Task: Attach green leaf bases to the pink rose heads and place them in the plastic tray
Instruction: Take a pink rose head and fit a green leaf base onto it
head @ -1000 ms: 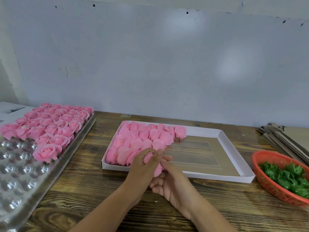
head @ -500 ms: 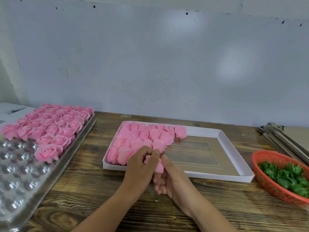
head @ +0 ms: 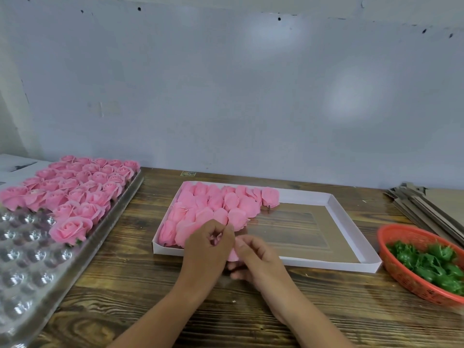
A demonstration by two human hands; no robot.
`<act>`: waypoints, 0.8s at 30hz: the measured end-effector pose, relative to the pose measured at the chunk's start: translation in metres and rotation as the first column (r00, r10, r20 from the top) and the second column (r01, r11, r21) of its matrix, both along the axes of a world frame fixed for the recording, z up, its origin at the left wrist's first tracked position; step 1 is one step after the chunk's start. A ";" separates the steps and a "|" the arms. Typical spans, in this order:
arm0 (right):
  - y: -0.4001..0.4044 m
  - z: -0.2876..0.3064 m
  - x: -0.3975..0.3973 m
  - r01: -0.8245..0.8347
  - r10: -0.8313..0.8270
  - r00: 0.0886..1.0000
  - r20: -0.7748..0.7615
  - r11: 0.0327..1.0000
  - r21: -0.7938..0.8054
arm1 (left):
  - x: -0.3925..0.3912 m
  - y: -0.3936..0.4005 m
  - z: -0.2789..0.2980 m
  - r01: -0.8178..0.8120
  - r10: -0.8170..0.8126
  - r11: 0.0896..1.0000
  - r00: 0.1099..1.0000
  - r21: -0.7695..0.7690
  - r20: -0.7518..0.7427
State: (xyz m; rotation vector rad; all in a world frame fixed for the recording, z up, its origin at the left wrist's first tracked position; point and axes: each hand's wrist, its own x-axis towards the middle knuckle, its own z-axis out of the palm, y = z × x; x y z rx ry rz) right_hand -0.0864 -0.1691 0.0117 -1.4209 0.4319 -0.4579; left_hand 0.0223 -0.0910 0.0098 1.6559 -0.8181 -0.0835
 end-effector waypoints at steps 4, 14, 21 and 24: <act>0.000 -0.002 0.001 0.023 -0.019 0.999 0.043 0.993 -0.113 | 0.002 0.000 0.001 -0.012 0.012 1.000 0.999 -0.005 -0.051; 0.000 0.000 0.001 0.036 -0.043 0.998 -0.039 0.984 -0.173 | 0.000 -0.001 0.000 -0.027 0.028 1.000 0.999 0.007 -0.033; -0.001 0.001 0.000 0.089 -0.089 0.996 0.010 0.991 -0.104 | -0.002 0.000 -0.001 -0.035 0.035 0.999 0.999 -0.015 0.015; 0.000 0.001 0.000 0.051 -0.051 0.999 -0.008 0.999 -0.018 | -0.006 0.001 0.000 -0.034 0.038 0.997 0.998 -0.064 0.058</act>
